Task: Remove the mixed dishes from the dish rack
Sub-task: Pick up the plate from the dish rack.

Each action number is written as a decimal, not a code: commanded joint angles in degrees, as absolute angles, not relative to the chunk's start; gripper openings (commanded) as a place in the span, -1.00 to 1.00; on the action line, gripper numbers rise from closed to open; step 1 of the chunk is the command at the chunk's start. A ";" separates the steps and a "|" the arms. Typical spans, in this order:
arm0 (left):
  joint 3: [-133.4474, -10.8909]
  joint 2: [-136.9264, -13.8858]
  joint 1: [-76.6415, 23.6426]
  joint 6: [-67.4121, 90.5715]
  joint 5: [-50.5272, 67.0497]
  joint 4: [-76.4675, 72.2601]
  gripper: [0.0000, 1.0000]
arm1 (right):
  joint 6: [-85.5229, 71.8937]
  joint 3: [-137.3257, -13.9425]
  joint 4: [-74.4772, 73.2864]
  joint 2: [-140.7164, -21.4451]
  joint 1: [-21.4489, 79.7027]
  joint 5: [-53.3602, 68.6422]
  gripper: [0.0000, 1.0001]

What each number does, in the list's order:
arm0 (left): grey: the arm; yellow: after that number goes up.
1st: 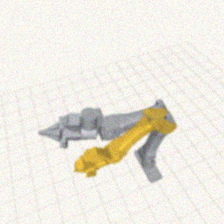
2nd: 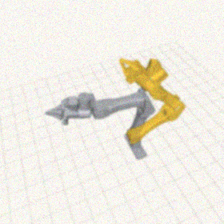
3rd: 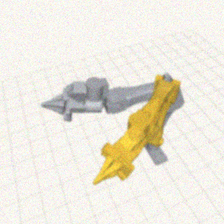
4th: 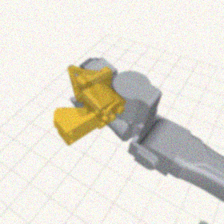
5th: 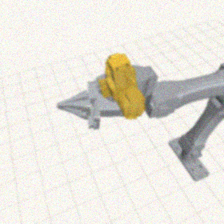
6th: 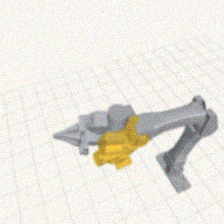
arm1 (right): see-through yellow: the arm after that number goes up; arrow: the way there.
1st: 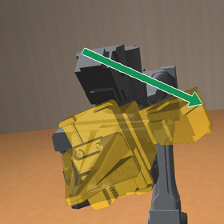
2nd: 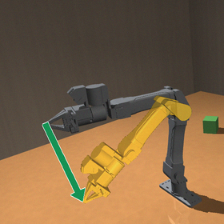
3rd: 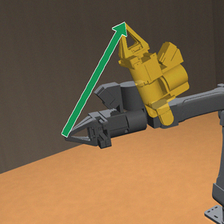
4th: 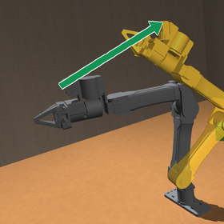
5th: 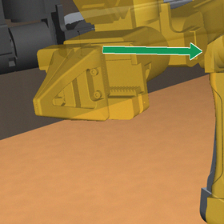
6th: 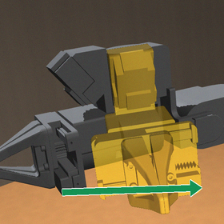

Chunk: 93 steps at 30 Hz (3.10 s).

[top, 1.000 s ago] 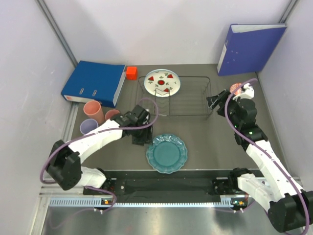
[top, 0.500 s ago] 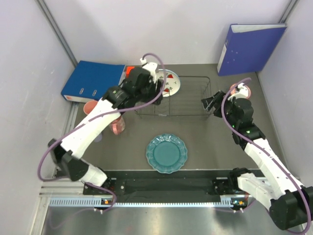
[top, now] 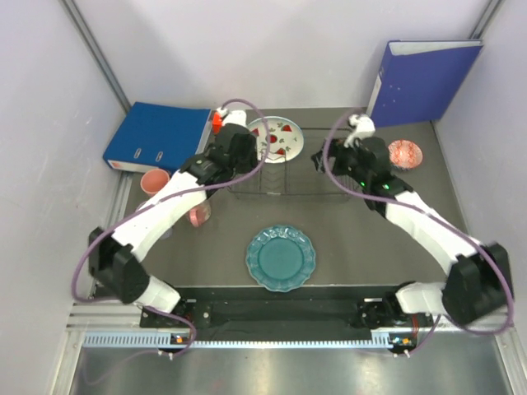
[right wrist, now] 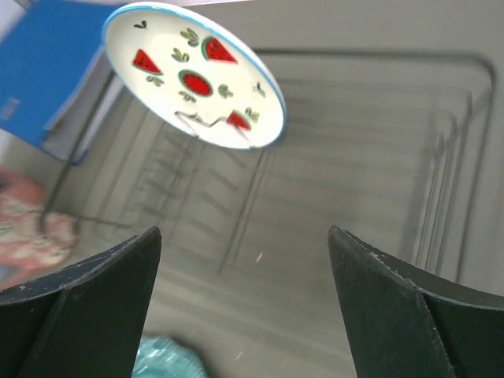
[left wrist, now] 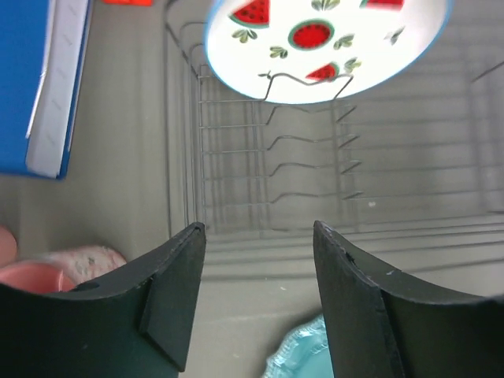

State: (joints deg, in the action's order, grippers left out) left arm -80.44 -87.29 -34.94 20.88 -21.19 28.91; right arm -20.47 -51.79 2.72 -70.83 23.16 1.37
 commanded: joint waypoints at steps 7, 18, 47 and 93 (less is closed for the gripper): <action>-69.97 -69.71 -35.24 31.38 -15.38 25.93 0.19 | 4.73 -66.78 20.03 -90.69 24.87 2.19 0.77; -59.42 -62.67 -35.42 30.41 -9.23 19.34 0.18 | 13.18 -77.77 26.55 -106.43 23.91 14.84 0.68; -55.28 -65.39 -35.42 28.12 -6.94 13.71 0.18 | 8.79 -92.37 20.57 -120.94 18.72 34.63 0.51; -49.57 -63.19 -35.60 30.85 -6.07 12.22 0.13 | 9.23 -84.55 26.27 -109.95 21.80 28.65 -1.00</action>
State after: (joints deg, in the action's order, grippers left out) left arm -50.22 -63.88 -35.35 29.87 -6.81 15.38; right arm 11.64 -83.11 19.22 -117.69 21.39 26.52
